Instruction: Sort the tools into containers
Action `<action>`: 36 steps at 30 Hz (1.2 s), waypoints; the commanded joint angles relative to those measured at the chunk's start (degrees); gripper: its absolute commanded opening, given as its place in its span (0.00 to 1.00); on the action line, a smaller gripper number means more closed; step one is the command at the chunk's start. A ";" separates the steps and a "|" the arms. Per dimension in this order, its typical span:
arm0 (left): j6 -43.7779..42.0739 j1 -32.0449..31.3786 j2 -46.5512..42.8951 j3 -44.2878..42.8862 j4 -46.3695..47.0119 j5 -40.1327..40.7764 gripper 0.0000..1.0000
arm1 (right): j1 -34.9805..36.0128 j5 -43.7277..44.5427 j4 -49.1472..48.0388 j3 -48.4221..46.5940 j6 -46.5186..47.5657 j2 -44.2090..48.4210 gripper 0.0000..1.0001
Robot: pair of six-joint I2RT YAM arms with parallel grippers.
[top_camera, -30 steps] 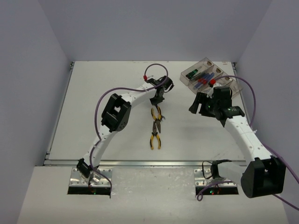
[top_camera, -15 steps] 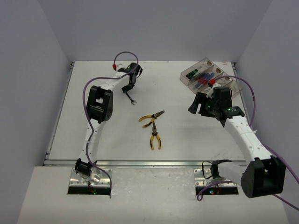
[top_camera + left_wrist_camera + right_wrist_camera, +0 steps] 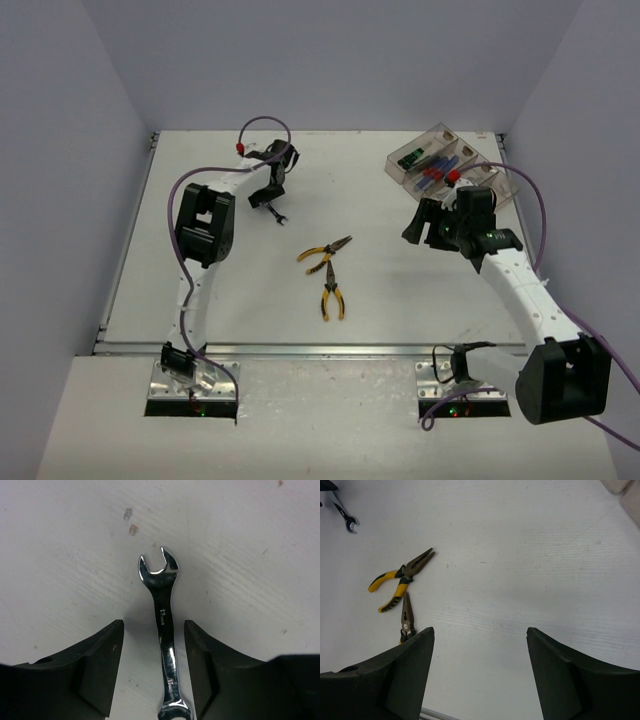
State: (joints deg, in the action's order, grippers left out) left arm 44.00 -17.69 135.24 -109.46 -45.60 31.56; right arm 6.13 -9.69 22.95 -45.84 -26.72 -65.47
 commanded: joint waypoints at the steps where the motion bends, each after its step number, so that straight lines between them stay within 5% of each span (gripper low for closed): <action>1: 2.29 -0.12 0.17 7.00 -4.25 -12.63 0.50 | -0.02 -1.16 -1.90 -0.04 0.79 1.30 0.75; 13: 6.54 1.34 4.19 4.31 -8.43 -16.18 0.43 | 0.02 -1.91 -2.56 0.58 0.79 2.70 0.75; 25: 5.14 3.07 5.02 6.71 -7.22 -17.20 0.02 | -0.03 -3.98 -3.44 1.01 0.76 2.72 0.75; 31: -1.10 3.10 -1.10 15.48 3.63 -22.87 0.00 | 0.11 -15.28 -7.94 3.18 1.01 2.81 0.76; 33: -2.26 2.89 -6.50 22.69 10.79 -25.33 0.00 | 0.56 -21.59 -11.11 4.85 0.17 2.59 0.83; 34: -2.34 2.71 -7.43 23.93 12.01 -25.96 0.00 | 0.89 -22.64 -12.34 5.06 0.00 2.54 0.95; 36: -2.77 2.02 -13.52 30.73 18.24 -27.46 0.00 | 2.70 -24.73 -15.30 6.85 -1.50 1.54 0.99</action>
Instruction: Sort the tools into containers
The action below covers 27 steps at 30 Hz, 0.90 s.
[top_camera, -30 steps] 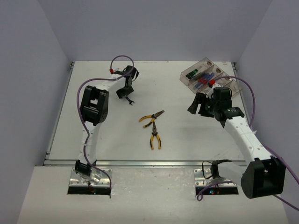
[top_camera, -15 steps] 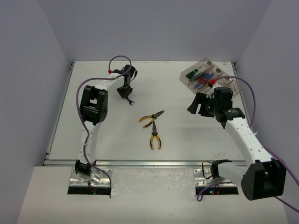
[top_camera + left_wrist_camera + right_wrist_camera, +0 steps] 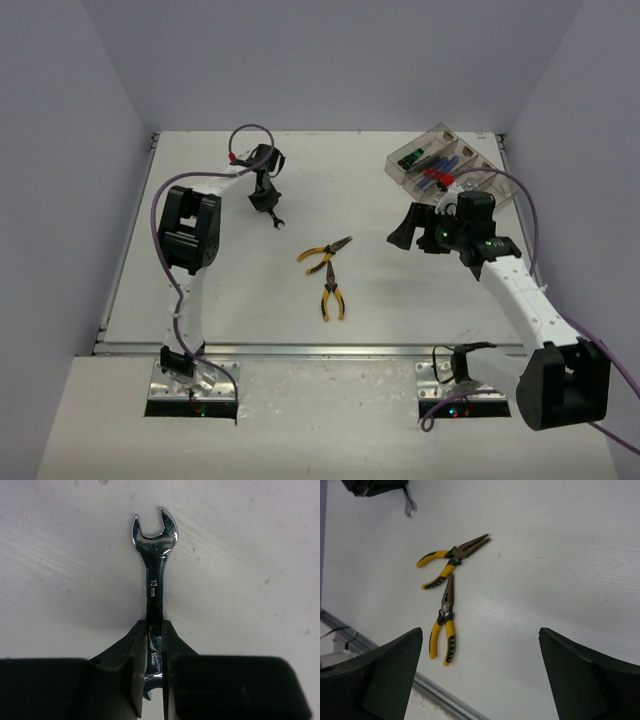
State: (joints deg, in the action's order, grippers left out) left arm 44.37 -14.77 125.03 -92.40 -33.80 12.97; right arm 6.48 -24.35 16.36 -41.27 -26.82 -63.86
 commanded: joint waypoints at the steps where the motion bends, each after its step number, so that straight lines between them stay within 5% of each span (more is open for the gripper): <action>1: -3.50 -1.37 -5.61 16.19 8.86 -9.77 0.00 | 3.18 -10.49 -10.56 3.06 -2.27 -0.59 0.99; 13: -3.20 -10.24 -21.22 27.21 17.51 -12.62 0.00 | 18.61 -12.26 -42.32 8.18 -16.35 -15.11 0.98; 27: 2.44 -17.44 -36.10 35.01 22.48 -12.59 0.00 | 24.32 -6.49 -47.76 -0.07 -22.71 -29.86 0.78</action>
State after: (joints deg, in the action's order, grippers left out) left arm 44.28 -31.56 92.46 -59.53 -15.45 0.62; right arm 30.46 -32.22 -25.58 -39.68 -46.56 -91.84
